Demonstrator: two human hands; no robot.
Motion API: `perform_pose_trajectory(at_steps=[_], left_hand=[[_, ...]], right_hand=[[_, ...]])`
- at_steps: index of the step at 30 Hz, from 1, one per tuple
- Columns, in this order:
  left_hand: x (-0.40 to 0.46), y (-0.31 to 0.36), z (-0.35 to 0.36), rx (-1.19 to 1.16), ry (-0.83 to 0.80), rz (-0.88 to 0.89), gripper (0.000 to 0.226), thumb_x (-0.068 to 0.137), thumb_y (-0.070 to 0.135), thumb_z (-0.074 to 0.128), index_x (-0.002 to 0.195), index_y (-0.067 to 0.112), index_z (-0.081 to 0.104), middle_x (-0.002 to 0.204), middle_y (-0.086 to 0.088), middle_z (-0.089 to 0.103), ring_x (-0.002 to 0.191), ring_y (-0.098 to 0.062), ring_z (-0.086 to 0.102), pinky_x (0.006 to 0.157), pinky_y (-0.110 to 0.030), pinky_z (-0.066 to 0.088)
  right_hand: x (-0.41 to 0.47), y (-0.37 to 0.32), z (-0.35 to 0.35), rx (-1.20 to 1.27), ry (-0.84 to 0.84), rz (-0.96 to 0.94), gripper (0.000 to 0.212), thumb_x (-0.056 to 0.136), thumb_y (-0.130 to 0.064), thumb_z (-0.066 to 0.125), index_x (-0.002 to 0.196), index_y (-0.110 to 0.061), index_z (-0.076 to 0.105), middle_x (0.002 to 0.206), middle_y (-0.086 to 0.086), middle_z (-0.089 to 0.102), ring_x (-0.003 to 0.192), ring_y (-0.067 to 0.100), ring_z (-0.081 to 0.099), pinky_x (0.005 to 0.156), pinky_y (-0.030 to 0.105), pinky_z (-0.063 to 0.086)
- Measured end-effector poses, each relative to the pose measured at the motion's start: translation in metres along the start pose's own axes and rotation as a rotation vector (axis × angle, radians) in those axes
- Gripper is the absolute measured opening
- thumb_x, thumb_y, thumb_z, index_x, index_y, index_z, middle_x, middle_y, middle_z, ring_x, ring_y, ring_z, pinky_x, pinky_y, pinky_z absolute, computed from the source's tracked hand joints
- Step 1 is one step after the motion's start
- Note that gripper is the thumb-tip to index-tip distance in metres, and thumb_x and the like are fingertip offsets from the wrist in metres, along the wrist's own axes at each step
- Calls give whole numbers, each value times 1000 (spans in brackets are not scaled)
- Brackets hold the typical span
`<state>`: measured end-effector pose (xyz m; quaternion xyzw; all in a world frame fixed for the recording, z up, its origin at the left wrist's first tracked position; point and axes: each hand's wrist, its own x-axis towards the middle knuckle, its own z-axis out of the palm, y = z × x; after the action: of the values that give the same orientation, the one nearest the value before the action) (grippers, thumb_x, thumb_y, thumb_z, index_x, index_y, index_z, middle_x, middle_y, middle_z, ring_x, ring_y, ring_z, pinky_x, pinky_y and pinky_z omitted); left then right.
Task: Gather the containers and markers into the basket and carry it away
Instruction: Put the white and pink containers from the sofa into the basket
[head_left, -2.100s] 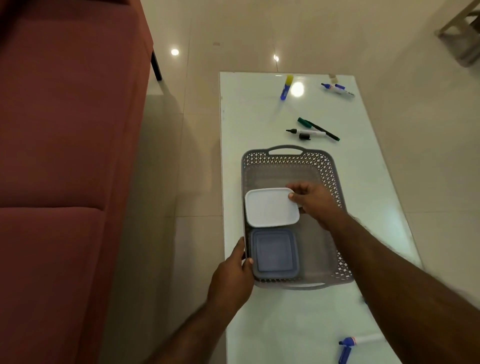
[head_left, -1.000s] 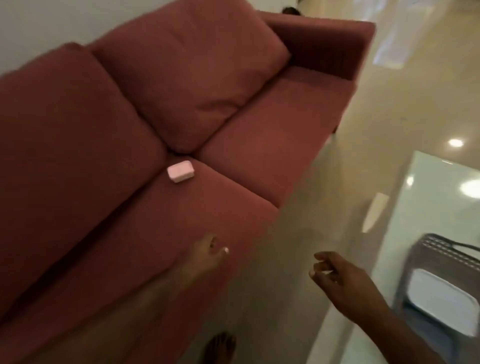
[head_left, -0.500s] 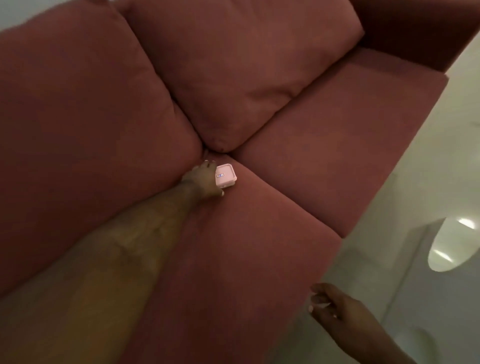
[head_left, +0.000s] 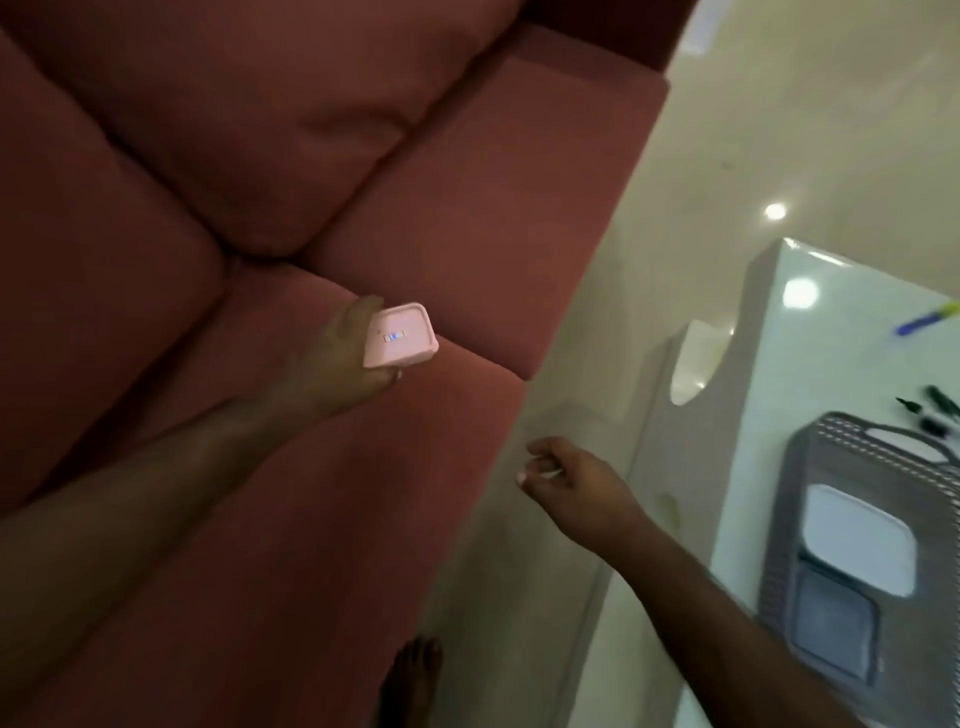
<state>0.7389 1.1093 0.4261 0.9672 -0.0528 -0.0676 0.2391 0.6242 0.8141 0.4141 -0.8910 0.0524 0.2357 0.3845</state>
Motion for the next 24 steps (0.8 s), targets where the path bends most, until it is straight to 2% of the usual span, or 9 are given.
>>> perform_pose_trajectory(at_steps=[2,4,7,9,12,14,17,20,24], left_hand=[[-19,45,16,-85,16,101,80,69,21,84,139,15,45,137,-4,50,118,-7,39,84,-5,22],[-35,89,33,-138,-9,174,80,68,16,83,139,15,47,138,-5,49,118,-5,37,88,-5,22],[-53,157,61,-187,-56,302,73,70,21,74,138,16,49,134,-5,50,117,-15,48,98,-23,38],[-61,199,77,-206,-96,378,70,69,26,68,136,20,50,130,-2,51,114,-22,56,96,-38,48],[-77,265,101,-188,-138,491,69,69,30,67,135,31,44,128,1,50,111,-27,60,90,-44,52],[-92,303,112,-153,-167,534,70,69,37,65,135,35,42,130,5,50,109,-27,62,85,-44,54],[-117,362,126,-92,-182,628,73,70,35,70,138,27,46,131,4,50,105,-27,64,82,-42,56],[-137,407,136,-65,-196,660,73,75,33,75,141,25,46,134,4,50,106,-22,63,80,-34,55],[-155,447,156,-83,-192,681,70,78,31,73,142,23,46,135,4,51,105,-17,60,76,-22,46]], right_hand=[[-15,10,-18,69,80,6,46,87,-48,67,127,-27,58,107,-13,66,81,1,66,81,26,53],[-32,22,-40,169,177,19,51,83,-57,66,127,-32,56,110,-16,65,84,-1,66,81,26,55],[-64,48,-82,415,332,84,54,82,-58,68,127,-29,58,109,-8,67,91,11,69,76,35,60],[-86,66,-110,601,406,127,51,83,-54,70,125,-28,60,110,-2,68,95,18,70,75,40,62],[-124,100,-149,570,480,138,56,82,-56,70,132,-34,56,119,-9,65,101,14,67,85,40,57],[-146,118,-168,591,457,139,53,84,-50,71,133,-33,57,117,-4,66,99,17,68,85,44,58],[-187,146,-197,714,366,127,35,91,-33,69,124,-23,63,104,15,71,86,21,71,79,50,58],[-222,177,-219,771,353,130,16,93,-24,68,109,-24,70,90,9,74,76,17,72,70,45,59],[-246,215,-235,888,285,170,22,89,-31,72,111,-26,69,96,9,75,81,20,73,68,41,61]])
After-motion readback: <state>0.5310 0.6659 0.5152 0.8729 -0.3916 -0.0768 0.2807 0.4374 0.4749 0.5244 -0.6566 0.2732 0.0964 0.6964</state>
